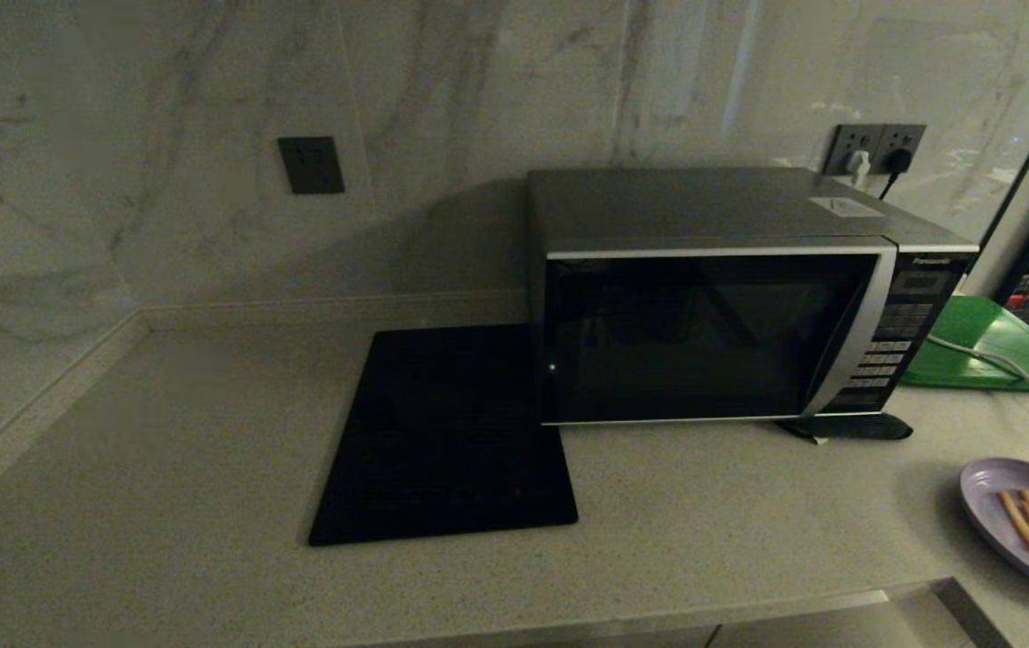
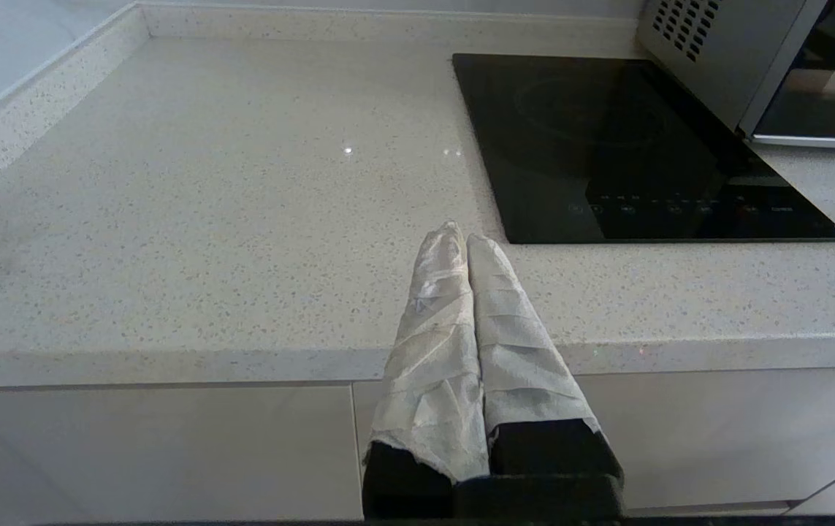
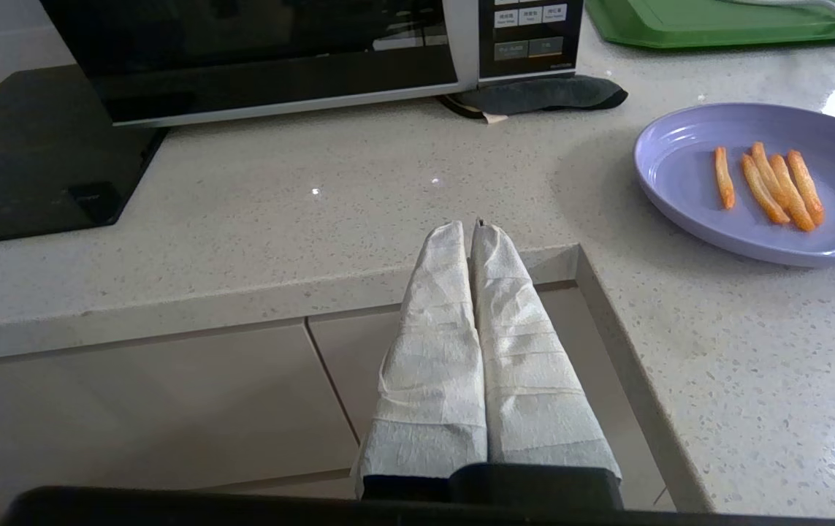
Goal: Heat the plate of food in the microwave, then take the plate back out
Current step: Open the microwave oven
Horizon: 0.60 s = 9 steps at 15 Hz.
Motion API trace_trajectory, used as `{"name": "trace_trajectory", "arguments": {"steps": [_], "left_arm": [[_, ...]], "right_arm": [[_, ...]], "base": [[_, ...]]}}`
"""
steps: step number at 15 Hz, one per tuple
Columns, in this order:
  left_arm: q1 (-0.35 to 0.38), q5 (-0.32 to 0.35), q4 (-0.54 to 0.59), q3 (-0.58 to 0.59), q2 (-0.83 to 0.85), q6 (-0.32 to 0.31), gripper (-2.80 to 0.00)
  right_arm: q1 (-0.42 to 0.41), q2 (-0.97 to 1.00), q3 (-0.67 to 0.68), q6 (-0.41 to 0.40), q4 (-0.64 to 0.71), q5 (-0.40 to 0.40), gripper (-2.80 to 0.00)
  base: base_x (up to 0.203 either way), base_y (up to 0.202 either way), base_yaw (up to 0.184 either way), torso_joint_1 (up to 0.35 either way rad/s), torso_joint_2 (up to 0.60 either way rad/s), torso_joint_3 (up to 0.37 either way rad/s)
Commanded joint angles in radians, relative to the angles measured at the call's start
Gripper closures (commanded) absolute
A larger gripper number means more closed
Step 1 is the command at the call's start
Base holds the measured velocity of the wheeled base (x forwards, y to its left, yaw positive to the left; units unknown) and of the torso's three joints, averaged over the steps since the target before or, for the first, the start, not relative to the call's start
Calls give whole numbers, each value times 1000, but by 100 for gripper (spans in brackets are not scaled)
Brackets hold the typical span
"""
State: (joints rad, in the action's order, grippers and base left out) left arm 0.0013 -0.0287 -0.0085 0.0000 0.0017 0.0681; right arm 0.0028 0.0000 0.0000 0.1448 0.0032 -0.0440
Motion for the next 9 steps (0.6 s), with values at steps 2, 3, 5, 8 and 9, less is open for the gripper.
{"name": "trace_trajectory", "arguments": {"steps": [2, 3, 5, 8, 9], "left_arm": [[0, 0, 1, 0, 0, 1, 0], [0, 0, 1, 0, 0, 3, 0], [0, 0, 1, 0, 0, 3, 0], [0, 0, 1, 0, 0, 3, 0], [0, 0, 1, 0, 0, 2, 0]], "right_arm": [[0, 0, 2, 1, 0, 0, 0], [0, 0, 2, 1, 0, 0, 0], [0, 0, 2, 1, 0, 1, 0], [0, 0, 2, 1, 0, 1, 0], [0, 0, 2, -1, 0, 1, 0]], "base": [[0, 0, 0, 0, 0, 0], [0, 0, 0, 0, 0, 0], [0, 0, 0, 0, 0, 0], [0, 0, 0, 0, 0, 0], [0, 0, 0, 0, 0, 0]]}}
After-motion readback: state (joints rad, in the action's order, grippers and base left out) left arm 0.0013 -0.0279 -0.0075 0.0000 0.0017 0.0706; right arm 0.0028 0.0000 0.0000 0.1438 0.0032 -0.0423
